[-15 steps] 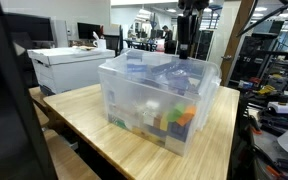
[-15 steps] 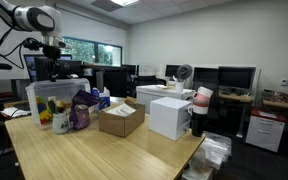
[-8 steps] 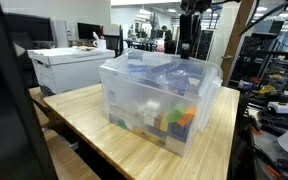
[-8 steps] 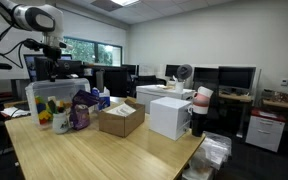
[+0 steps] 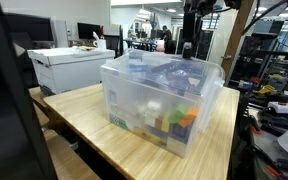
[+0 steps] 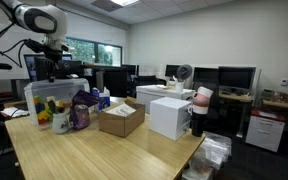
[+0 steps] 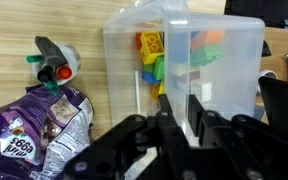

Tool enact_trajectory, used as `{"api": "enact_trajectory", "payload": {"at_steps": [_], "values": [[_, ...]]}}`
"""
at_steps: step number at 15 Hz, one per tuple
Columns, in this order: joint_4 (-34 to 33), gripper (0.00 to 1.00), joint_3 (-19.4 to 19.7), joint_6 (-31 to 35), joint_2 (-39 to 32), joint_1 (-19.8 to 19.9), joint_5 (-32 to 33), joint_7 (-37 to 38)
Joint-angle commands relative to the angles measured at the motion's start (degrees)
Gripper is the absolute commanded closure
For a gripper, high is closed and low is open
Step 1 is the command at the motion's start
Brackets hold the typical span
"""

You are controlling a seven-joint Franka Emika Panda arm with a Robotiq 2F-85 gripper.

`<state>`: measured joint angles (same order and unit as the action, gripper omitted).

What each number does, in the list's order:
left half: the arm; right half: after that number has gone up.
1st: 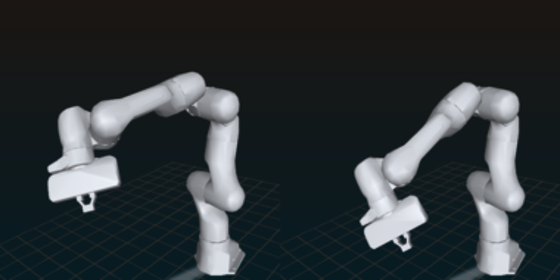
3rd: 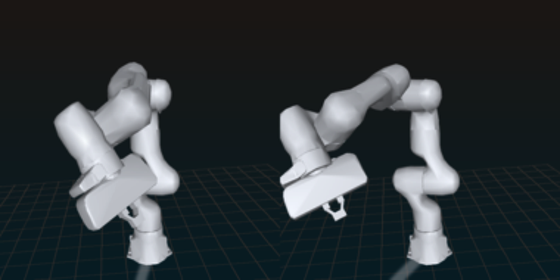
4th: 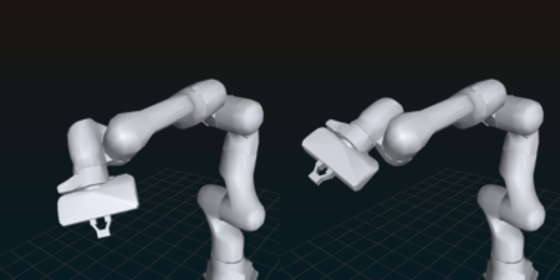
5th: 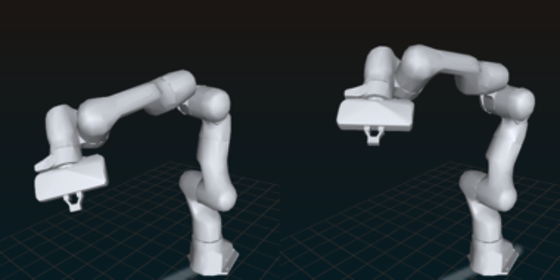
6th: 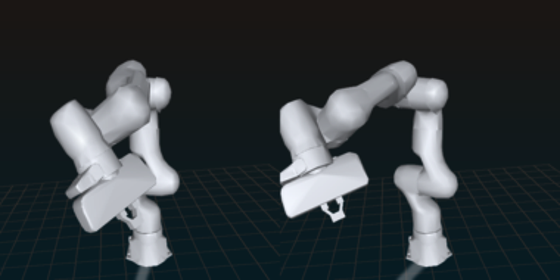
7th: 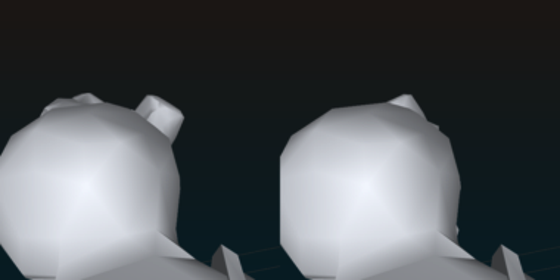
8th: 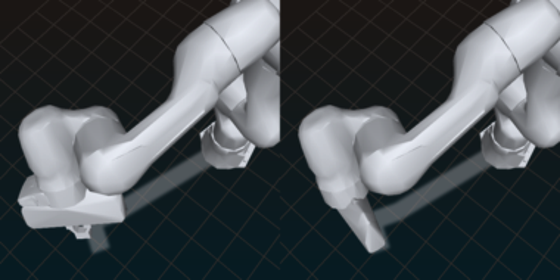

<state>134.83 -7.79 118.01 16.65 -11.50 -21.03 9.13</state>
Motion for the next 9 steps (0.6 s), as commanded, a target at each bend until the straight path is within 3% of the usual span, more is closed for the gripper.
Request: {"api": "enact_trajectory", "payload": {"at_steps": [1,4,5,9], "values": [[3.42,0.92,0.94,1.09,2.12,0.12,-4.19,-4.07],[3.61,0.87,-0.12,1.23,2.34,0.39,-1.86,-1.89],[3.64,0.53,-0.31,1.28,2.4,0.25,-1.74,-1.99],[4.56,0.41,-0.64,2.42,2.45,-0.29,-2.99,-3.44]]}}
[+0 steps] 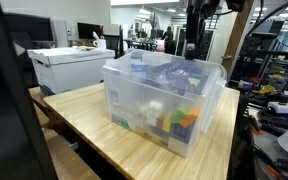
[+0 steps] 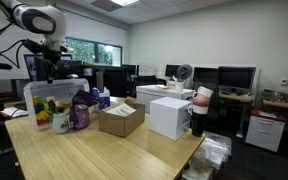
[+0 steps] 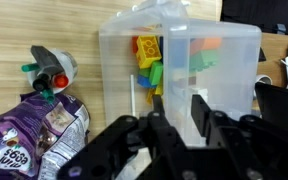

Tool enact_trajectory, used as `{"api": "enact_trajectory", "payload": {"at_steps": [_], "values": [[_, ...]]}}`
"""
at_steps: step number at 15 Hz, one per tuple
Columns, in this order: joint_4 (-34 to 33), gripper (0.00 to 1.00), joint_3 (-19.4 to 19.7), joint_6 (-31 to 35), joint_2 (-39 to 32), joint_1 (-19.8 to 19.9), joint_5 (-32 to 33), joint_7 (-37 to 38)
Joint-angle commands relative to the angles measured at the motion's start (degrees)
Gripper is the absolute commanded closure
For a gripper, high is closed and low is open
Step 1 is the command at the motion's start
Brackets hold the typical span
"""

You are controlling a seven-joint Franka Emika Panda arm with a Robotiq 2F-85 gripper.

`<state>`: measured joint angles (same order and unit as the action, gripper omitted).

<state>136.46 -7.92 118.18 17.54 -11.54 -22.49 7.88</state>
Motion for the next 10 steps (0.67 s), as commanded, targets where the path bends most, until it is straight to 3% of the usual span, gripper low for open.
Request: {"api": "enact_trajectory", "payload": {"at_steps": [1,5,7,10], "values": [[3.3,0.35,-0.61,2.68,1.48,-0.37,-1.8,-2.31],[4.51,0.16,-0.93,4.34,1.29,-0.93,-2.02,-2.44],[5.14,0.58,-0.88,5.34,1.42,-1.24,-2.38,-2.81],[5.95,0.66,-0.1,6.82,1.65,-1.99,-5.16,-5.47]]}}
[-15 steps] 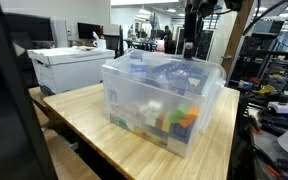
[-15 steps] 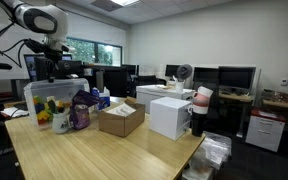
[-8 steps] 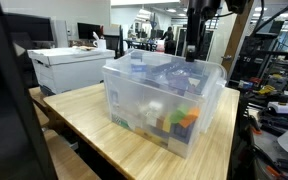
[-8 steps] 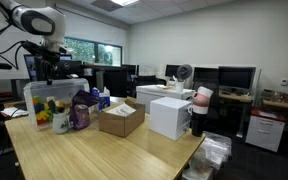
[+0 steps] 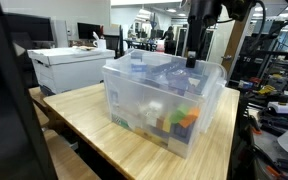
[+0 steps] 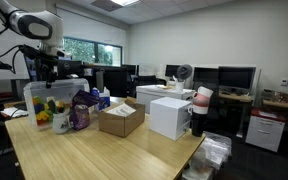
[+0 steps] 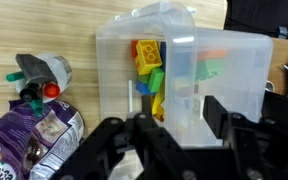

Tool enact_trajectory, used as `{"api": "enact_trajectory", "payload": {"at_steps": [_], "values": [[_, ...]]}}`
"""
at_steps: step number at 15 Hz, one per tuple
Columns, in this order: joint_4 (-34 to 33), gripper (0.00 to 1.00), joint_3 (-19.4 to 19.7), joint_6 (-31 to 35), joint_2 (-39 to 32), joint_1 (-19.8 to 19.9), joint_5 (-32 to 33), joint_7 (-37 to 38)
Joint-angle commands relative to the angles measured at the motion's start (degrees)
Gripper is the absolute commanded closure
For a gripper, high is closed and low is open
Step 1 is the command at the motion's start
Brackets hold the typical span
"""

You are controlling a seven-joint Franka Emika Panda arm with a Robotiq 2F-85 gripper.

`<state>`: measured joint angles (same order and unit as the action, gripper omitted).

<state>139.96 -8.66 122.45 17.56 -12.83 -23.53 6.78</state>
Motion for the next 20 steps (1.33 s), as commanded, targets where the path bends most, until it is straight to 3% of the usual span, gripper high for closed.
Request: {"api": "enact_trajectory", "payload": {"at_steps": [1,4,7,20], "values": [[2.63,0.72,0.96,2.8,1.74,-0.87,-5.45,-5.44],[3.51,0.87,2.42,3.17,2.21,-1.34,-11.13,-10.69],[4.55,0.94,3.59,2.77,2.53,-1.15,-17.18,-16.01],[7.13,0.94,5.49,0.31,2.01,0.51,-33.96,-32.35]]}}
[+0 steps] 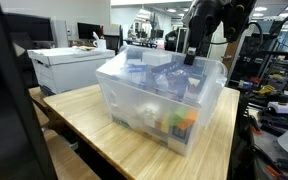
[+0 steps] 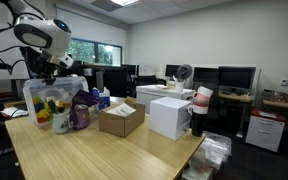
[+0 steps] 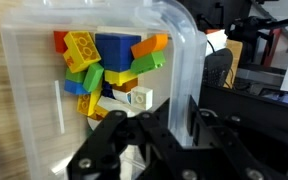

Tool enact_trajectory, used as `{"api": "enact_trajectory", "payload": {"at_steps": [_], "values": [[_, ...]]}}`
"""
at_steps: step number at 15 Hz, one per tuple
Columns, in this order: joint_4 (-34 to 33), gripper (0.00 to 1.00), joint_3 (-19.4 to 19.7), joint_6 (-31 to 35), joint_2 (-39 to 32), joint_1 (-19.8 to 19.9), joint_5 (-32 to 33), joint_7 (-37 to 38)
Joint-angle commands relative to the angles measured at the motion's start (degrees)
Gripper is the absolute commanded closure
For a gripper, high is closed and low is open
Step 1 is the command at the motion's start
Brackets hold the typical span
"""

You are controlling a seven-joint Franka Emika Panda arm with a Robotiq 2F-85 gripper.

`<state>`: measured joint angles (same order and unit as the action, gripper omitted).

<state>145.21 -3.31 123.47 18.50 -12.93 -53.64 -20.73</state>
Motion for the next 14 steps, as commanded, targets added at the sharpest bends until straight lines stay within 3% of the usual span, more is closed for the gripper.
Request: {"api": "enact_trajectory", "payload": {"at_steps": [1,14], "values": [[2.06,0.94,0.3,-0.97,1.08,0.63,-4.85,-6.07],[5.25,0.94,1.97,-6.97,1.64,2.66,-17.15,-17.84]]}}
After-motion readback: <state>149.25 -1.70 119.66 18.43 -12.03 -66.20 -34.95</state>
